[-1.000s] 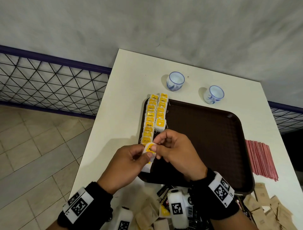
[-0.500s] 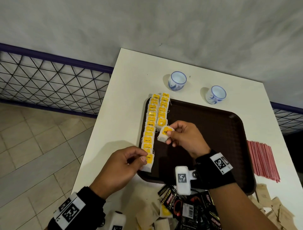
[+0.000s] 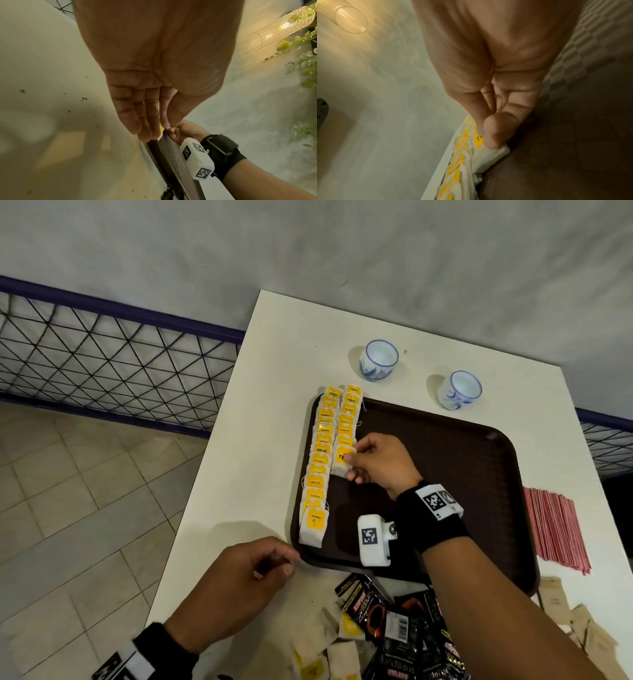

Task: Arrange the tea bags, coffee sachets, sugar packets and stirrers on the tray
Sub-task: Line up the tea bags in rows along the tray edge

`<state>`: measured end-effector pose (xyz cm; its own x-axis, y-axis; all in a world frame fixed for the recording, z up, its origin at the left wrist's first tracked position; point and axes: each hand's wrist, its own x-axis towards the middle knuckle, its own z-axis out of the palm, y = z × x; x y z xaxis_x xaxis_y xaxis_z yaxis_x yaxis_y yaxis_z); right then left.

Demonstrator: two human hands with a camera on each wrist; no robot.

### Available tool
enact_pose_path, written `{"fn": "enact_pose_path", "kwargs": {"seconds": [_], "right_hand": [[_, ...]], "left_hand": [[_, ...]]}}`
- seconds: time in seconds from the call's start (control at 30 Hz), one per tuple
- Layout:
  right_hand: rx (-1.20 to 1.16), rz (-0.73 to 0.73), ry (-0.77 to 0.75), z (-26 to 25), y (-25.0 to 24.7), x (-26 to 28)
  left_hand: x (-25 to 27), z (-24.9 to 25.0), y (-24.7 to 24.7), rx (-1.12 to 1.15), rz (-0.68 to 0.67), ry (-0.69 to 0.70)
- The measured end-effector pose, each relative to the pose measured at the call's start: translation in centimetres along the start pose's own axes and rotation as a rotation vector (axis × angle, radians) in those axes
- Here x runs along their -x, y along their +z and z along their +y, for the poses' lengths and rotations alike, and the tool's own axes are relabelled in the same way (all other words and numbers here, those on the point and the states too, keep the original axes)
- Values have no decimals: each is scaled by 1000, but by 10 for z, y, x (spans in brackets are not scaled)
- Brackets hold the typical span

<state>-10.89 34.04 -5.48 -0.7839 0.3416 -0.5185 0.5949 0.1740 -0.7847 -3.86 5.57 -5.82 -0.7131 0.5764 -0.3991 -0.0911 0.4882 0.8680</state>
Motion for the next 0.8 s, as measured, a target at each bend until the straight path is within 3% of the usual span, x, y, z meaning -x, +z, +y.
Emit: {"fn": "enact_pose_path", "kwargs": {"seconds": [0.1,0.2,0.5,0.63,0.8], "right_hand": [[52,59,-11,-14,-2,-4],[164,104,-67,-10,-10,29],[420,-196,-88,59,-9,190],[584,-222,-156,90,-1,210],[629,-181,-208,100,9,209]], "left_hand": [[-2,4,-2,-45,-13,27],[7,2,5,-145,-66,49],[41,4,36,-603,-302,240],[46,-2,54,-743,-310,280],[44,-13,69,-748,-274,371]]}}
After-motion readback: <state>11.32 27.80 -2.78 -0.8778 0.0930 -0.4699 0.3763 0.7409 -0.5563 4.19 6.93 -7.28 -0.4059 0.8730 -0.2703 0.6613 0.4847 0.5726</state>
